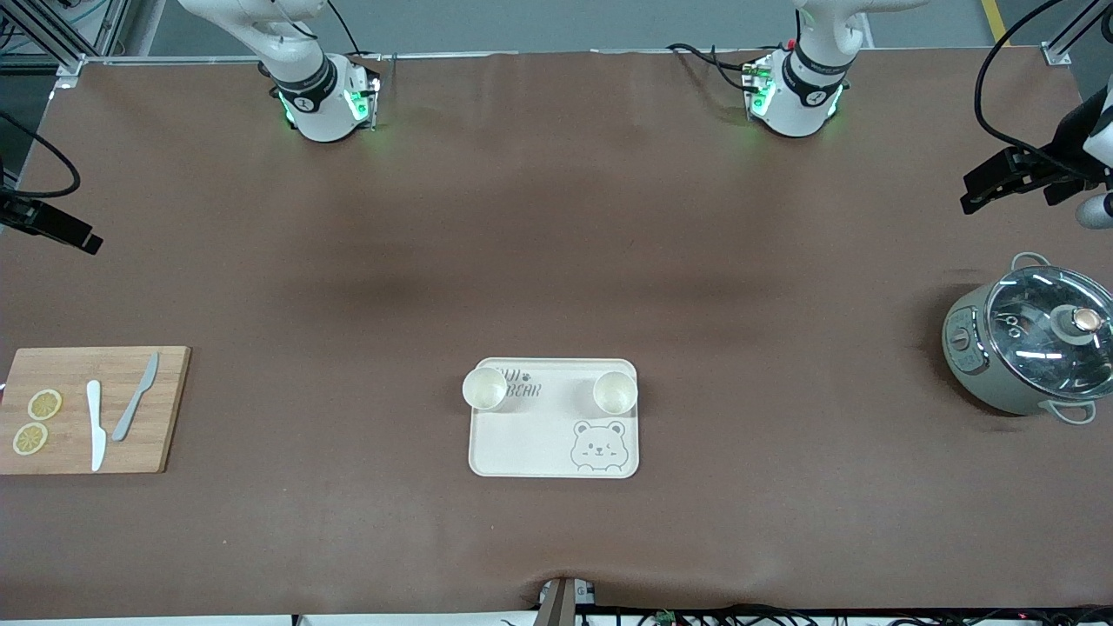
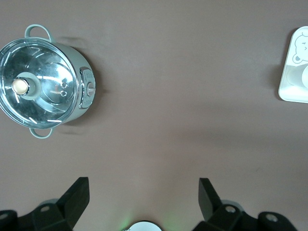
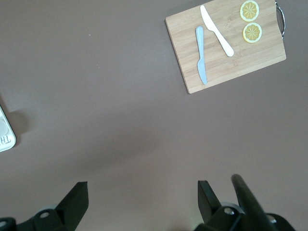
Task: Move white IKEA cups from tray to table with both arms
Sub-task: 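Reach the left gripper toward the white cup on the tray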
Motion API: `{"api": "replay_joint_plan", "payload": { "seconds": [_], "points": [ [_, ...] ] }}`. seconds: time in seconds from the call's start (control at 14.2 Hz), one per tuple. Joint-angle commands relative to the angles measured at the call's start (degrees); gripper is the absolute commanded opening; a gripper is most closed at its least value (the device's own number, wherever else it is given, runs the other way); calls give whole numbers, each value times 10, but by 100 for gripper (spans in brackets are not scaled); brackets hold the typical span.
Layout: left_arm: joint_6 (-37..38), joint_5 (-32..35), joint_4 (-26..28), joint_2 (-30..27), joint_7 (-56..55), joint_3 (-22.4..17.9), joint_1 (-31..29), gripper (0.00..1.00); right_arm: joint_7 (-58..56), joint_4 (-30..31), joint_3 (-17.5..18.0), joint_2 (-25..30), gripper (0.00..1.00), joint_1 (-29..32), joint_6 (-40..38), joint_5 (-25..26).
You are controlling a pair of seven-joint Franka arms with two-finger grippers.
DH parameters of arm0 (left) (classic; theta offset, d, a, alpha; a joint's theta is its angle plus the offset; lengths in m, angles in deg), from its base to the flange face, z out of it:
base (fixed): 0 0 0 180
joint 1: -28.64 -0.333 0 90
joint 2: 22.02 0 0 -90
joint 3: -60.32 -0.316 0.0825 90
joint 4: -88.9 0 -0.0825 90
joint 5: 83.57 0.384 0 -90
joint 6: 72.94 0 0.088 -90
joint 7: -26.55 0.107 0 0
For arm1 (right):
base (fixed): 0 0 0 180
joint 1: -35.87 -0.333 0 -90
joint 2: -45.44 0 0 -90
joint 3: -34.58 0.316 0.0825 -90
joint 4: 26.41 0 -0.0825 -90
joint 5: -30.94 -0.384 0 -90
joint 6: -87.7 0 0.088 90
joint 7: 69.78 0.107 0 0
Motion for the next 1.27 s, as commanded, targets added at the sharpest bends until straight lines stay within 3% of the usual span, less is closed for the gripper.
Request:
{"api": "replay_joint_plan", "payload": {
  "seconds": [0.0,0.56,0.78,1.2],
  "points": [
    [3,1,-6,-1,13,3,-5,100,1,-5,3,-3,100,7,-5,-8],
    [-1,4,-12,47,0,8,6,100,1,-4,3,-6,100,12,-9,-7],
    [-72,-8,-7,78,-1,12,23,100,3,-5,3,-7,100,10,-13,-7],
    [-127,-7,-9,153,-76,12,89,100,4,-5,4,-7,100,7,-13,-3]
  ]
}}
